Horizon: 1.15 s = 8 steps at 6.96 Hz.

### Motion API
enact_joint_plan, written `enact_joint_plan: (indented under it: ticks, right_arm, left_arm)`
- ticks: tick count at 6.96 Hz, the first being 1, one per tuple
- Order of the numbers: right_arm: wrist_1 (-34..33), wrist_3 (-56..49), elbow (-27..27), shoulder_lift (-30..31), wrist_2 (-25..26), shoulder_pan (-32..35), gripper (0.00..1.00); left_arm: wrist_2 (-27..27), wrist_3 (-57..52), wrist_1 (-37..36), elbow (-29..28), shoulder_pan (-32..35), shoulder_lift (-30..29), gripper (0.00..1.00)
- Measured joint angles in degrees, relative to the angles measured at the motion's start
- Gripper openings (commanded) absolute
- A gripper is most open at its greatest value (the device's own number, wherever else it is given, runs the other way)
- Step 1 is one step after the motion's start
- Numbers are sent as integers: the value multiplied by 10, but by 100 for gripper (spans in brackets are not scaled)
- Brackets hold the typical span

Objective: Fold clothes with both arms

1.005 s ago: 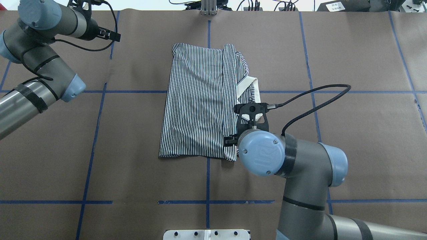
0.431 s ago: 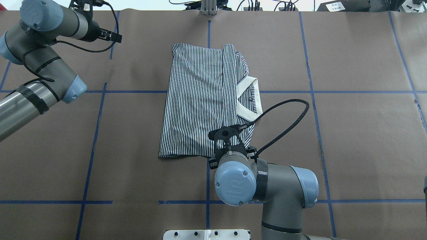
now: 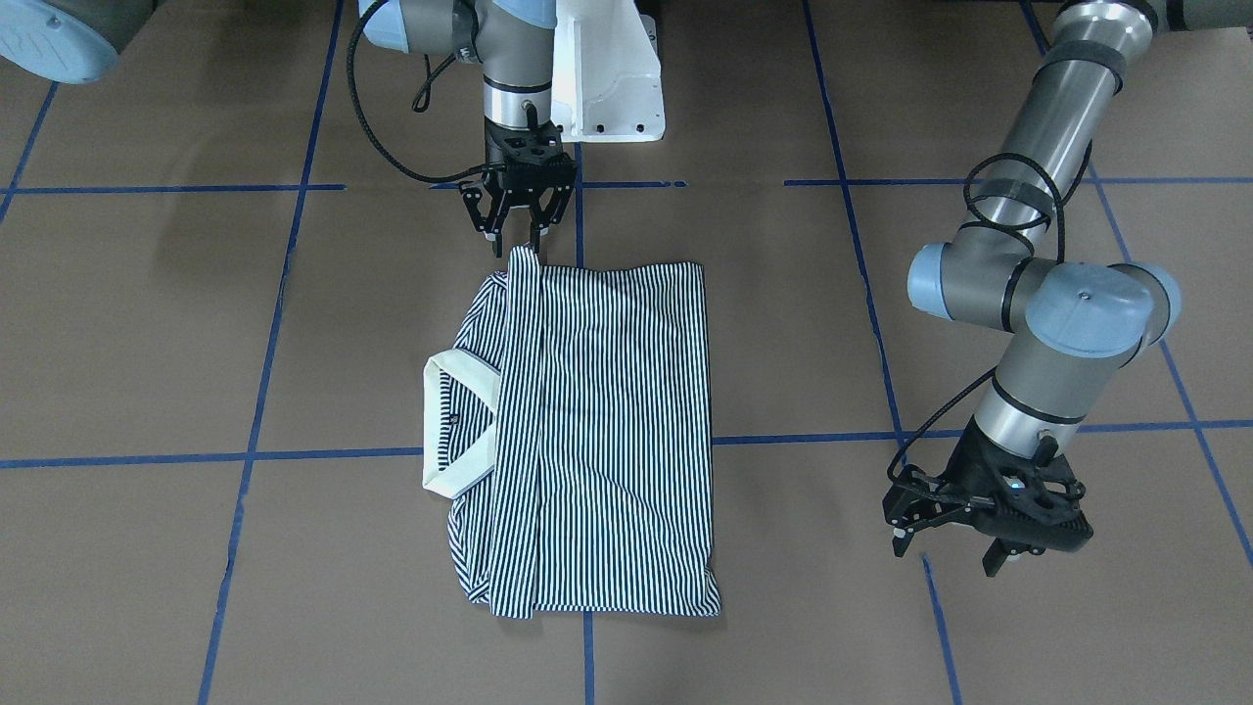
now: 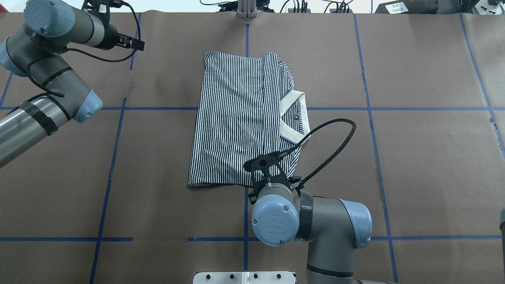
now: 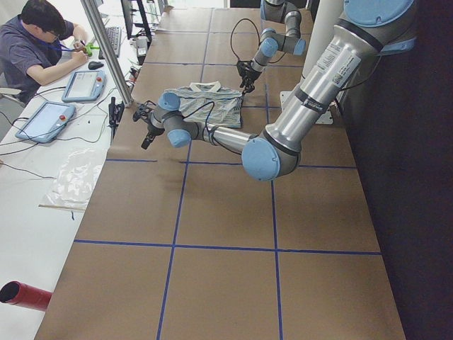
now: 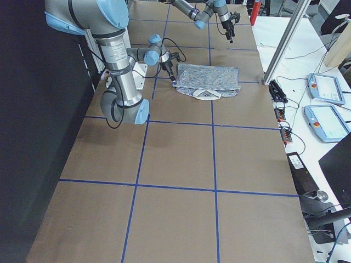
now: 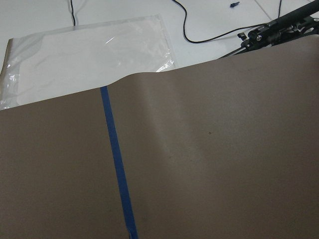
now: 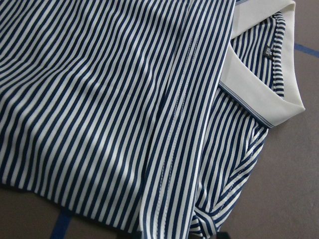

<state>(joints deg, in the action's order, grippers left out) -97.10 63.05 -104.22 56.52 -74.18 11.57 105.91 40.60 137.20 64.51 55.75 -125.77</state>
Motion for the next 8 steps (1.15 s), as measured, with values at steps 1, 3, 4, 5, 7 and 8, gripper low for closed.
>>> enact_joint_plan:
  ticks: [1, 3, 4, 5, 7, 8]
  right_arm:
    - [0, -20, 1, 0, 0, -1, 51]
    - [7, -41, 1, -2, -1, -3, 51]
    - [22, -49, 6, -4, -1, -3, 51]
    - [44, -56, 18, -5, 0, -3, 44]
    - [68, -66, 34, -5, 0, -3, 26]
    - [70, -68, 33, -5, -1, -3, 25]
  left_arm:
    - [0, 0, 0, 0, 0, 0, 100]
    - [0, 0, 0, 0, -1, 0, 100]
    - [0, 1, 0, 0, -2, 0, 100]
    - [0, 1, 0, 0, -3, 0, 100]
    - [0, 1, 0, 0, -3, 0, 100]
    - [0, 1, 0, 0, -3, 0, 100]
